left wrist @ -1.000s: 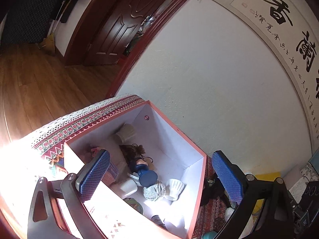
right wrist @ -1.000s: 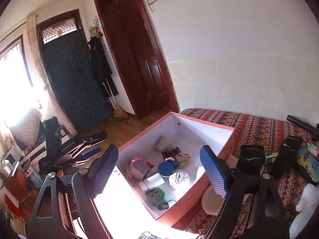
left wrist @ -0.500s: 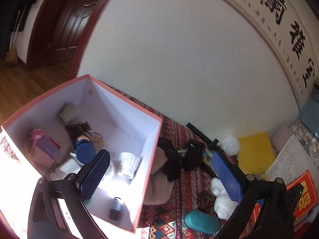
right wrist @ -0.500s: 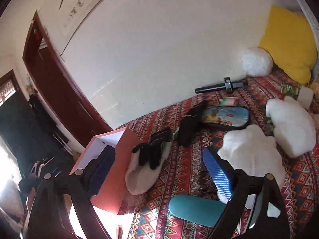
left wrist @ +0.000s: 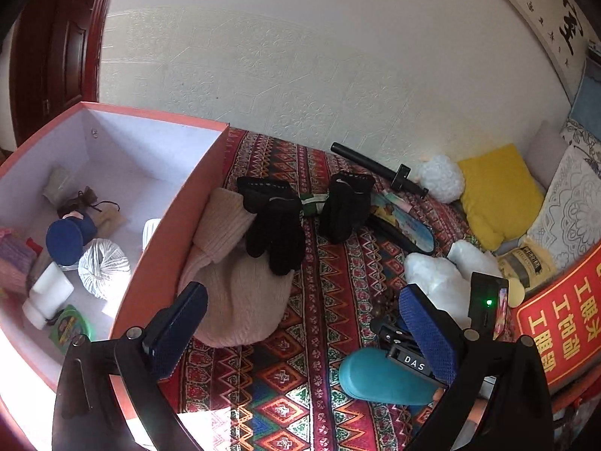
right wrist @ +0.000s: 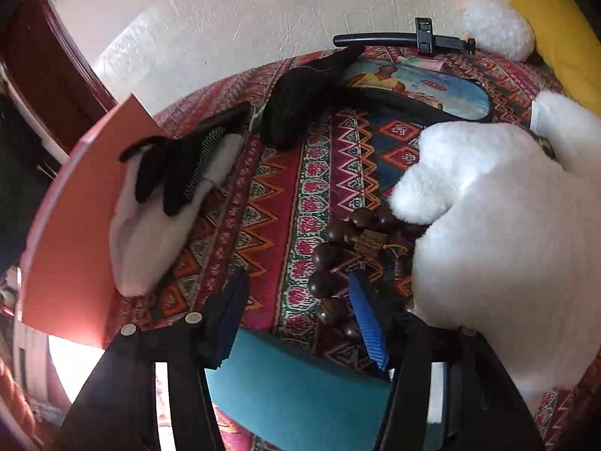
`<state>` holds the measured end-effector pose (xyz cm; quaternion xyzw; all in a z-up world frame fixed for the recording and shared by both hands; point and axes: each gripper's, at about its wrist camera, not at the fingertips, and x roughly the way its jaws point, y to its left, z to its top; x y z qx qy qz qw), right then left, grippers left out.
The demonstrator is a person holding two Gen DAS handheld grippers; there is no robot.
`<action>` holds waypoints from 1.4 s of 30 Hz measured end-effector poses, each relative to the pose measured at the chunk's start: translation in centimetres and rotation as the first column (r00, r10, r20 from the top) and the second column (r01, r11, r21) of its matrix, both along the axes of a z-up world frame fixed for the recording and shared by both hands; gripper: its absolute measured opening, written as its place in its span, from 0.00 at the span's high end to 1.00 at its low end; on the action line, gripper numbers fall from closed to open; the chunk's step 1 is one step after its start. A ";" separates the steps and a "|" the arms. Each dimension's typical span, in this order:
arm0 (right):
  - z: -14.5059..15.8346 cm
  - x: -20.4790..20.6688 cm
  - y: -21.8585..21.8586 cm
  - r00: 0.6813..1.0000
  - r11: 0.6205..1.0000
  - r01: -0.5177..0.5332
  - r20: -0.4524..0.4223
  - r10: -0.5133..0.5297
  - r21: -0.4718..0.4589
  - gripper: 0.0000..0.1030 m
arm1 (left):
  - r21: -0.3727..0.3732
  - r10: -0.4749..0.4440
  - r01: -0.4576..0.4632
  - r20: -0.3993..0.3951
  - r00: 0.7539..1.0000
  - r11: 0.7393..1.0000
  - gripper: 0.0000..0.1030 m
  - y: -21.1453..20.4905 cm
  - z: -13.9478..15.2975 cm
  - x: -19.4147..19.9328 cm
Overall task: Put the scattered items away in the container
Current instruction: 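Grasp a black glove with the left tool while the right tool grasps the wooden bead bracelet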
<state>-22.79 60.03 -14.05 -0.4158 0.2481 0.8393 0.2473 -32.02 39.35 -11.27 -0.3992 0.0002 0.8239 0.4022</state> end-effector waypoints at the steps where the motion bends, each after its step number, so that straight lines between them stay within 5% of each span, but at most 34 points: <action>1: -0.6 -0.6 -0.3 0.999 0.999 -0.013 0.043 0.012 0.032 0.49 | -0.010 0.005 -0.005 0.000 1.000 1.000 0.00 0.1 -0.3 -0.1; 3: -2.5 -2.0 -1.1 0.987 0.993 -0.082 0.144 0.069 0.087 0.51 | -0.019 0.009 -0.009 0.012 1.000 1.000 0.00 0.2 -0.9 -0.3; 5: -3.1 -2.4 -1.6 0.982 0.987 -0.119 0.157 0.101 0.107 0.58 | -0.032 0.010 -0.009 0.022 1.000 0.999 0.00 0.4 -1.3 -0.3; 6: -3.1 -2.3 -1.2 0.983 0.989 -0.126 0.142 0.114 0.077 0.72 | -0.041 0.009 -0.008 0.022 1.000 0.999 0.00 0.5 -1.6 -0.3; 7: -3.0 -2.0 -0.7 0.986 0.992 -0.125 0.112 0.121 0.032 0.83 | -0.052 0.007 -0.006 0.017 1.000 0.999 0.00 0.7 -1.8 -0.2; 11: 0.2 1.6 2.2 0.981 0.983 -0.110 -0.178 0.082 -0.150 0.83 | -0.129 -0.032 0.028 -0.032 0.999 0.991 0.00 1.9 -2.6 0.7; 14: 5.1 6.2 4.6 0.909 0.977 -0.102 -0.416 0.016 -0.186 0.83 | -0.205 -0.059 0.044 -0.068 0.996 0.978 0.00 3.4 -3.7 1.6; 17: 7.9 11.3 7.3 0.791 0.957 -0.119 -0.608 -0.070 -0.264 0.83 | -0.225 -0.085 0.075 -0.037 0.996 0.971 0.00 5.1 -5.0 2.2; 22: 10.5 18.5 10.6 0.589 0.939 -0.123 -0.785 -0.192 -0.322 0.83 | -0.264 -0.128 0.105 -0.072 0.989 0.959 0.00 10.2 -5.3 2.8; 28: 10.8 23.2 13.2 0.497 0.933 -0.038 -0.816 -0.293 -0.358 0.83 | -0.450 -0.207 0.078 -0.245 0.947 0.889 0.00 22.7 -5.7 1.4; 33: 10.1 23.7 14.4 0.502 0.925 -0.020 -0.804 -0.320 -0.380 0.83 | -0.613 -0.280 0.039 -0.303 0.911 0.789 0.02 31.2 -8.9 -1.5; 34: 10.1 23.3 14.5 0.507 0.925 -0.023 -0.802 -0.316 -0.379 0.83 | -0.630 -0.280 0.044 -0.280 0.918 0.775 0.08 32.0 -9.4 -2.4; 36: 10.2 22.9 14.4 0.523 0.929 -0.025 -0.797 -0.302 -0.369 0.83 | -0.590 -0.256 0.113 -0.165 0.953 0.799 0.94 32.1 -9.4 -4.4; 38: 10.2 22.3 14.5 0.545 0.934 -0.016 -0.786 -0.291 -0.357 0.83 | -0.500 -0.206 0.140 -0.080 0.975 0.855 0.94 30.6 -7.9 -5.7; 42: 9.6 21.7 14.6 0.551 0.931 -0.019 -0.781 -0.295 -0.365 0.83 | -0.429 -0.250 0.190 -0.086 0.964 0.883 0.94 27.8 -4.3 -4.6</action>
